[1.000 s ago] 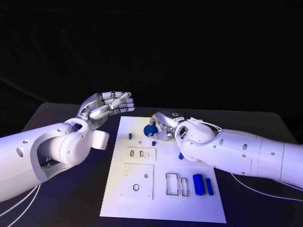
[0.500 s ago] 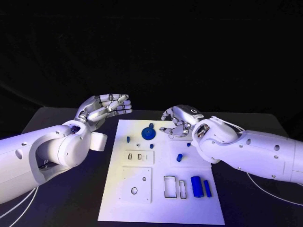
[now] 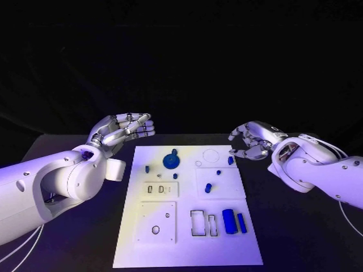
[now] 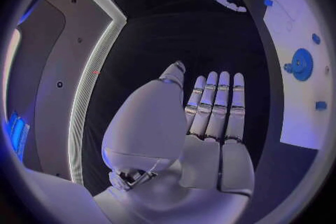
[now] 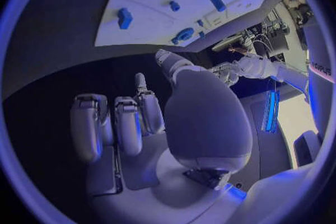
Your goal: Assemble the parts on the task board
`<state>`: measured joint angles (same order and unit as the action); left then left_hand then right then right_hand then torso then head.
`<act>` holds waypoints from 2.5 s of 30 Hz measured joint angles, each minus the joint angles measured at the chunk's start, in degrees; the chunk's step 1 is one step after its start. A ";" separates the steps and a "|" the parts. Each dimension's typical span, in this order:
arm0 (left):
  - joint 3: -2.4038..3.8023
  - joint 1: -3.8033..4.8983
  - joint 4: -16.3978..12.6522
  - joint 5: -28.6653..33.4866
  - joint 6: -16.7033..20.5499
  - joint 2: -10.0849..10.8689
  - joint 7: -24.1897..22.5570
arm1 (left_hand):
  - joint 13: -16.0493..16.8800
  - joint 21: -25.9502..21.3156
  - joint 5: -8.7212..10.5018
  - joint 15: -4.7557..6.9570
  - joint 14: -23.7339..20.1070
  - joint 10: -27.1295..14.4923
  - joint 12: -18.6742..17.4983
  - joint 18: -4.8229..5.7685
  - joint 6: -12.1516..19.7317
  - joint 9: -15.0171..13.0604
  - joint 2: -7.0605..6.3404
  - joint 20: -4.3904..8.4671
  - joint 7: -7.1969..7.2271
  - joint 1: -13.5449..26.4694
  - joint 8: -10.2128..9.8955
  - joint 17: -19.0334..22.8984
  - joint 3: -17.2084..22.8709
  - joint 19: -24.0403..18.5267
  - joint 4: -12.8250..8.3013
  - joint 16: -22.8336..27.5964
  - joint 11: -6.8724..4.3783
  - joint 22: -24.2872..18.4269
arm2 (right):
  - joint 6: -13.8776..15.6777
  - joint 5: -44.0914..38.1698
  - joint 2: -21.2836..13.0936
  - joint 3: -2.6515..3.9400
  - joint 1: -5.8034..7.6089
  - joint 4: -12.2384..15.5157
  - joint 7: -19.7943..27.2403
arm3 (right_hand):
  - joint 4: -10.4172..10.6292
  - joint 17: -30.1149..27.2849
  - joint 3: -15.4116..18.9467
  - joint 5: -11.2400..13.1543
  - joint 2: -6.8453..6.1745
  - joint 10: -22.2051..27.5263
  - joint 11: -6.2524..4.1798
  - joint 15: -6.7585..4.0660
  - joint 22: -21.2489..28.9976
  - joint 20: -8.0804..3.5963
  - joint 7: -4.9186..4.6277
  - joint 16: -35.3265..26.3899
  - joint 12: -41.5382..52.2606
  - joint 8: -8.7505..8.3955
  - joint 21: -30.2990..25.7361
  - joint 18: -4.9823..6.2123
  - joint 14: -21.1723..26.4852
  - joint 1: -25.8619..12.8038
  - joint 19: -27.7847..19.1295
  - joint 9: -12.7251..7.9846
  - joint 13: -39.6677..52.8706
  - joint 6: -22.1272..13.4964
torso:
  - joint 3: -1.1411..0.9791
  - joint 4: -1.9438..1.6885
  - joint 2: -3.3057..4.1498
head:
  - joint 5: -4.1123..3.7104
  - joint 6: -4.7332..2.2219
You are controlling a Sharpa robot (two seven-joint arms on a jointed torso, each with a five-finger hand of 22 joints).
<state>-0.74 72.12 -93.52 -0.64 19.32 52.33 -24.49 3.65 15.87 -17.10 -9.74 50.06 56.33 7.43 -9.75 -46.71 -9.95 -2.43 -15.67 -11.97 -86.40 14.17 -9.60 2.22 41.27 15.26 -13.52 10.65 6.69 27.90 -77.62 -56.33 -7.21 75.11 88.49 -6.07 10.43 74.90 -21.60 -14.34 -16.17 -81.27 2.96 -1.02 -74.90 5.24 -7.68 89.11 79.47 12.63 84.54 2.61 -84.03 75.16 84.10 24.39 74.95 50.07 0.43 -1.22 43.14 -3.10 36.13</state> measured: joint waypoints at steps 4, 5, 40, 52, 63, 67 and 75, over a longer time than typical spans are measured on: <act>0.00 -0.05 0.26 0.00 -0.12 -0.16 0.00 | 0.00 0.00 0.00 0.00 0.00 0.00 0.00 0.00 0.00 0.00 0.00 0.00 0.00 0.00 0.00 0.00 0.00 0.00 0.00 0.00 0.00 0.00 | -1.51 1.38 -1.11 -0.11 -0.37 -1.66 2.27 | -0.32 0.04 0.32 0.01 0.25 0.31 0.31 0.00 -0.04 0.00 0.00 0.00 -0.48 -0.24 0.00 0.00 0.00 0.35 0.00 -0.15 0.00 0.00 | -0.16 0.22 -0.13 | -0.04 0.14; 0.00 -0.07 0.33 0.00 -0.16 -0.19 -0.01 | 0.00 0.00 0.00 0.00 0.00 0.00 0.00 0.00 0.00 0.00 0.00 0.00 0.00 0.00 0.00 0.00 0.00 0.00 0.00 0.00 0.00 0.00 | -1.85 1.63 -1.17 -0.13 -0.50 -2.08 2.72 | -0.34 0.05 0.34 0.03 0.04 0.32 0.31 0.00 -0.05 0.00 -0.02 0.00 -0.54 -0.24 0.00 0.00 0.00 0.56 0.00 -0.18 0.00 -0.02 | -0.20 0.25 -0.14 | -0.05 0.20; -0.07 -0.20 0.63 0.01 -0.46 -0.13 0.00 | 0.00 0.00 0.00 0.21 -0.20 0.21 -0.30 0.00 0.00 -0.01 0.00 0.00 0.00 0.00 0.00 0.00 0.00 0.00 0.00 0.00 0.21 -0.14 | -6.42 6.37 4.53 -0.34 -4.60 -11.39 8.14 | -2.21 0.03 -1.74 0.91 2.29 0.73 0.30 0.00 -0.02 0.00 -0.13 0.00 -0.61 -0.45 0.00 0.00 0.00 2.82 0.00 -0.85 -0.03 1.28 | -0.49 -0.35 -0.01 | 0.53 1.09; -0.07 -0.20 0.60 0.01 -0.48 -0.07 0.02 | 0.00 0.00 0.00 0.21 -0.20 0.21 -0.30 0.00 0.00 -0.01 0.00 0.00 0.00 0.00 0.00 0.00 0.00 0.00 0.00 0.00 0.21 -0.14 | -6.53 6.47 5.30 -0.34 -4.77 -11.96 8.22 | -2.71 0.02 -3.51 0.69 2.60 0.31 -0.11 0.00 -0.02 0.00 0.07 0.00 0.05 -0.23 0.00 0.00 0.00 3.12 0.00 -1.14 -0.03 2.71 | -0.52 -0.29 -0.04 | 0.83 1.06; -0.07 -0.20 0.59 0.01 -0.48 -0.02 0.10 | 0.00 -0.21 0.00 0.21 -0.20 0.21 -0.29 0.00 0.00 0.04 0.00 0.00 0.00 0.00 0.00 0.00 0.00 0.00 0.00 0.22 0.21 -0.13 | -6.40 6.67 5.61 -0.33 -4.81 -12.07 8.22 | -2.60 0.02 -5.18 0.26 3.30 -0.42 -0.41 0.00 -0.01 0.00 0.54 0.00 0.70 0.41 0.00 0.00 0.00 2.42 0.00 -1.22 -0.04 5.02 | -0.53 -0.25 -0.04 | 0.78 1.09; -0.07 -0.20 0.59 0.01 -0.48 0.01 0.15 | 0.00 -0.21 0.00 0.18 -0.23 0.21 -0.30 0.00 0.00 0.04 0.00 0.00 0.00 0.00 0.00 0.00 0.00 0.00 0.00 0.22 0.21 -0.14 | -5.93 6.99 5.73 -0.33 -4.82 -12.11 8.15 | -3.09 0.02 -6.27 -0.08 3.82 -0.87 -0.86 -0.37 -0.01 -0.18 1.13 0.00 1.23 1.12 -0.01 0.00 0.07 1.90 -0.18 -1.07 -0.04 6.66 | -0.53 -0.26 -0.04 | 0.71 0.98; -0.07 -0.20 0.56 0.01 -0.48 0.06 0.27 | 0.00 -0.20 0.00 -0.01 -0.42 0.21 -0.29 0.00 0.00 0.04 0.00 0.00 0.00 0.00 0.00 0.00 0.00 0.00 0.00 0.22 0.21 -0.20 | -4.15 7.32 6.00 -0.34 -4.84 -12.11 7.82 | -4.53 0.01 -8.47 1.41 4.21 -1.56 -1.55 -1.05 -0.01 -0.77 1.89 0.00 1.61 2.05 -0.01 0.00 0.00 1.53 -0.10 -0.62 -0.04 8.46 | -0.56 -0.26 -0.03 | 0.76 0.94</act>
<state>-0.81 71.92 -92.95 -0.62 18.85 52.39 -24.22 3.65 15.67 -17.10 -9.75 49.64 56.53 7.14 -9.74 -46.71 -9.91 -2.43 -15.67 -11.97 -86.40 14.17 -9.60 2.22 41.27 15.26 -13.30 10.86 6.50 23.76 -70.30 -50.34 -7.55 70.28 76.38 1.76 5.90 74.91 -30.07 -12.94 -11.96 -82.83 1.41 -2.07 -74.91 4.47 -5.79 89.10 81.08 14.68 84.54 2.61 -84.04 76.69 84.01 23.77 74.91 58.53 -0.13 -1.48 43.11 -2.35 37.07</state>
